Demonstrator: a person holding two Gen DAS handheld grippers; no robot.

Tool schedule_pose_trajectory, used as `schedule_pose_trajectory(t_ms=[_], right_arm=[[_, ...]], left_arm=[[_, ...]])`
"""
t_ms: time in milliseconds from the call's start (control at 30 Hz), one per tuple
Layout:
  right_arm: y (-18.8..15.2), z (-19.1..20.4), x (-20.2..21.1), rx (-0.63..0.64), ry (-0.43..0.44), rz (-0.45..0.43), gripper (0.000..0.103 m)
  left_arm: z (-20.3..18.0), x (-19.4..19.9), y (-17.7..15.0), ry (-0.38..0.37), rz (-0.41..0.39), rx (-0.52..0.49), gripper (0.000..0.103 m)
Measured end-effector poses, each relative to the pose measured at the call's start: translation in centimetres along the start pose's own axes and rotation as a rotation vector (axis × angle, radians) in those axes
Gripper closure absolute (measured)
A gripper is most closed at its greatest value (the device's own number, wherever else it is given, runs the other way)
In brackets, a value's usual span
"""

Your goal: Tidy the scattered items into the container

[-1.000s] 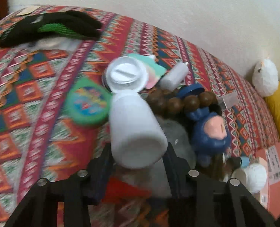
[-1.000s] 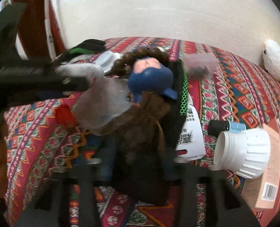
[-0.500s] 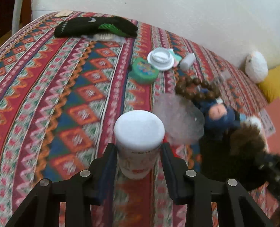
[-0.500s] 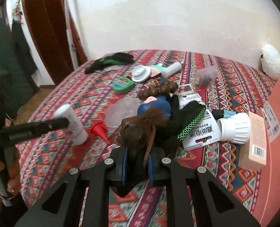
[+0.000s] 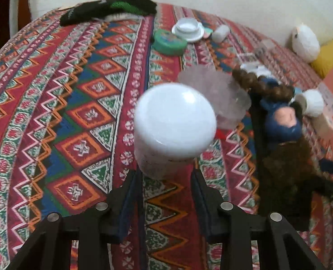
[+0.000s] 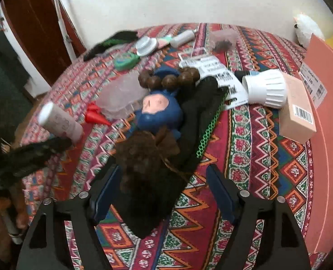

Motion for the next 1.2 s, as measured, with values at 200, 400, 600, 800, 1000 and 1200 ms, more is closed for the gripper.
schedule_pose_trajectory(t_ms=[200,400,600,800,1000,1200], right_arm=[[0.4,1.3,-1.1,0.021,0.036,-0.03,0.022],[0.9,1.8,-2.8,0.089,-0.017,-0.022,0.073],[1.0,3.1,-0.9,0.128,0.015,-0.062,0.085],[1.3,4.8,1.4,0.162,0.049,-0.119,0.084],[1.4,4.8,2.2,0.158,0.02,-0.123,0.075],[0.7,4.0,0.3,0.181,-0.022,-0.047,0.103]], left_arm=[[0.6,-1.0,1.0,-0.008,-0.024,0.034,0.054],[0.6,-0.1,2.3,-0.032,-0.111,0.053,0.049],[1.3,0.9,2.8,-0.03,-0.167,0.072,0.058],[1.6,3.0,3.0,-0.066,-0.192,0.106,0.058],[0.4,6.3,2.7,-0.093,-0.263,0.066,0.058],[0.0,5.9,2.0,-0.099,-0.233,0.052,0.058]])
Point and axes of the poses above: each gripper's, at about its wrist camera, not at the fingertips, and x roughly against the way its jaws point, z to its left, y to its top, the point moved 4 cm from there along -x, roughly the way its jaws point, and after that the axes turned 12 degrees about y, right-handed, at the moved point
